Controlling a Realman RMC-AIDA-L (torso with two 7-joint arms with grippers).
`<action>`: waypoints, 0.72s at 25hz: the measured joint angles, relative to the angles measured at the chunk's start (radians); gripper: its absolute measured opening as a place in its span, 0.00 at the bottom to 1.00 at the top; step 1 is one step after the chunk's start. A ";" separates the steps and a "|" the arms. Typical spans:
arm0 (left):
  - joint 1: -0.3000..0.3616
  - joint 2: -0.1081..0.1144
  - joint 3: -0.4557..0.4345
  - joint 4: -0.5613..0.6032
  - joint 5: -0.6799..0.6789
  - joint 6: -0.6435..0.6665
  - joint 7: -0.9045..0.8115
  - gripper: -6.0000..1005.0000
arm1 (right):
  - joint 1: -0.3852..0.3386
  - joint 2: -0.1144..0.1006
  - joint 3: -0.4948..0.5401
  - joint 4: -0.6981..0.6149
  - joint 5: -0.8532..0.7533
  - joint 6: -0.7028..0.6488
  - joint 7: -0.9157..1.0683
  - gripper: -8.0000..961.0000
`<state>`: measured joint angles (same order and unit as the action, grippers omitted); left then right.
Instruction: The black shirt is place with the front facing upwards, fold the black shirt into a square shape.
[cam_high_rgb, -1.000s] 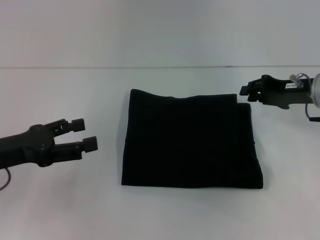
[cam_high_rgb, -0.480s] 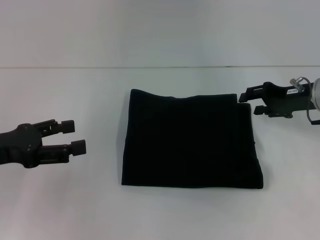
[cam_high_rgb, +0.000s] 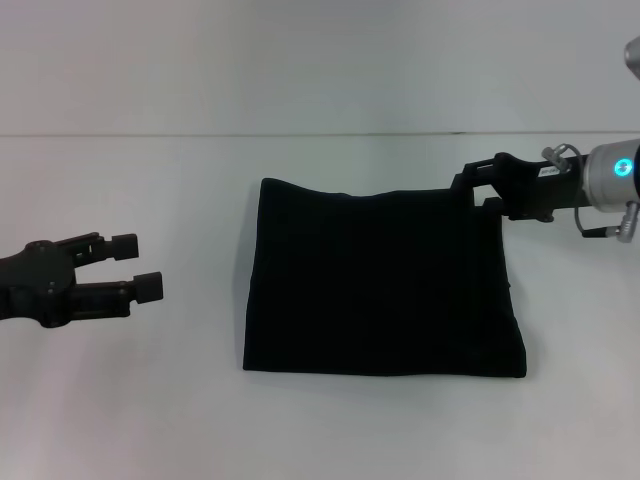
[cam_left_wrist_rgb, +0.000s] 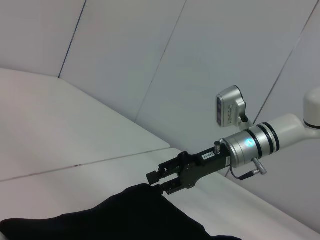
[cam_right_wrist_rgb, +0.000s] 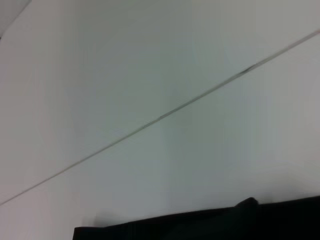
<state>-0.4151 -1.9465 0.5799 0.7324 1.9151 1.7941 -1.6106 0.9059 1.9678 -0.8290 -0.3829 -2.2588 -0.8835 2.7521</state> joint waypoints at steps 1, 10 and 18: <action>0.000 0.000 0.000 0.000 0.000 0.000 0.000 0.96 | 0.003 0.004 -0.003 0.001 0.000 0.007 0.000 0.65; -0.002 0.000 0.000 0.001 0.001 -0.002 0.001 0.96 | 0.011 0.033 -0.037 -0.007 -0.001 0.038 -0.055 0.64; -0.003 0.000 0.000 0.001 0.001 -0.006 0.001 0.96 | 0.016 0.042 -0.050 -0.028 -0.002 0.054 -0.088 0.40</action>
<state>-0.4180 -1.9466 0.5801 0.7333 1.9160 1.7886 -1.6092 0.9222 2.0094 -0.8787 -0.4105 -2.2604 -0.8297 2.6637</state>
